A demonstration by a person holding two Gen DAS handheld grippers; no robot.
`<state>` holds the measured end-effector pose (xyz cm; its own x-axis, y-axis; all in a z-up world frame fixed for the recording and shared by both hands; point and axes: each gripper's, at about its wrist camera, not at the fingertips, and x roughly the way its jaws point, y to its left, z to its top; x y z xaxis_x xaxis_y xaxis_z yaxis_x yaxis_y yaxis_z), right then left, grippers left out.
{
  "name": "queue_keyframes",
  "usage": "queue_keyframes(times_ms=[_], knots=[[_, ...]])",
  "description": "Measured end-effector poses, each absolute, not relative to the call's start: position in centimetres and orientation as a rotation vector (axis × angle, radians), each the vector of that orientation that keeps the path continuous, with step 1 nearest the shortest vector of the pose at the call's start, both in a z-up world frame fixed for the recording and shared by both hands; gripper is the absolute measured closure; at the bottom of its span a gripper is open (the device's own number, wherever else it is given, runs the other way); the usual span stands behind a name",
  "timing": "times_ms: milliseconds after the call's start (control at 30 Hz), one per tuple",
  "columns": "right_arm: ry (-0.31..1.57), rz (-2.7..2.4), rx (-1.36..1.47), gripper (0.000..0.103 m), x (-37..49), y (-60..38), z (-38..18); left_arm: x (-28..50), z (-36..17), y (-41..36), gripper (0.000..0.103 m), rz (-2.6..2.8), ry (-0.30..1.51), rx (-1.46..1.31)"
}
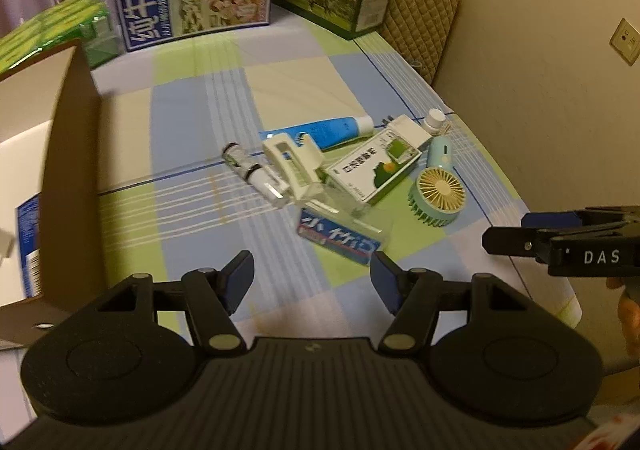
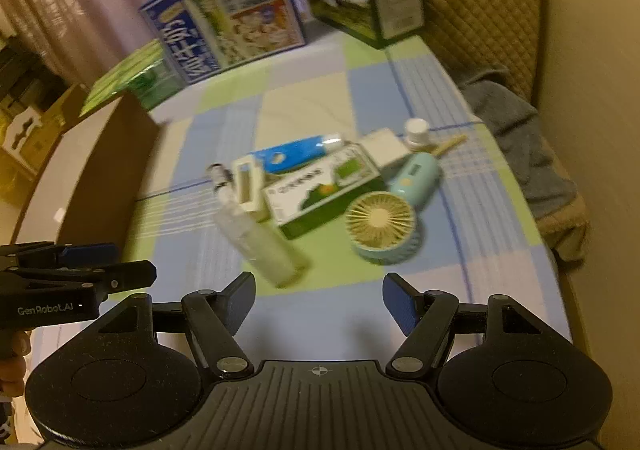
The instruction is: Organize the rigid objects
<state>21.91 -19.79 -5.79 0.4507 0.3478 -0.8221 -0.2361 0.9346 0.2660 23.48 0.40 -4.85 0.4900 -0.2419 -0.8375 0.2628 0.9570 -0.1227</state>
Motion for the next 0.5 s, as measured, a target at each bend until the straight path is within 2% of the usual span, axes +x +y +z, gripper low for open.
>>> queue_keyframes(times_ms=[500], knots=[[1.089, 0.298, 0.145, 0.035, 25.0, -23.7, -8.2, 27.3, -8.8, -4.3, 0.039, -0.300, 1.116, -0.079]])
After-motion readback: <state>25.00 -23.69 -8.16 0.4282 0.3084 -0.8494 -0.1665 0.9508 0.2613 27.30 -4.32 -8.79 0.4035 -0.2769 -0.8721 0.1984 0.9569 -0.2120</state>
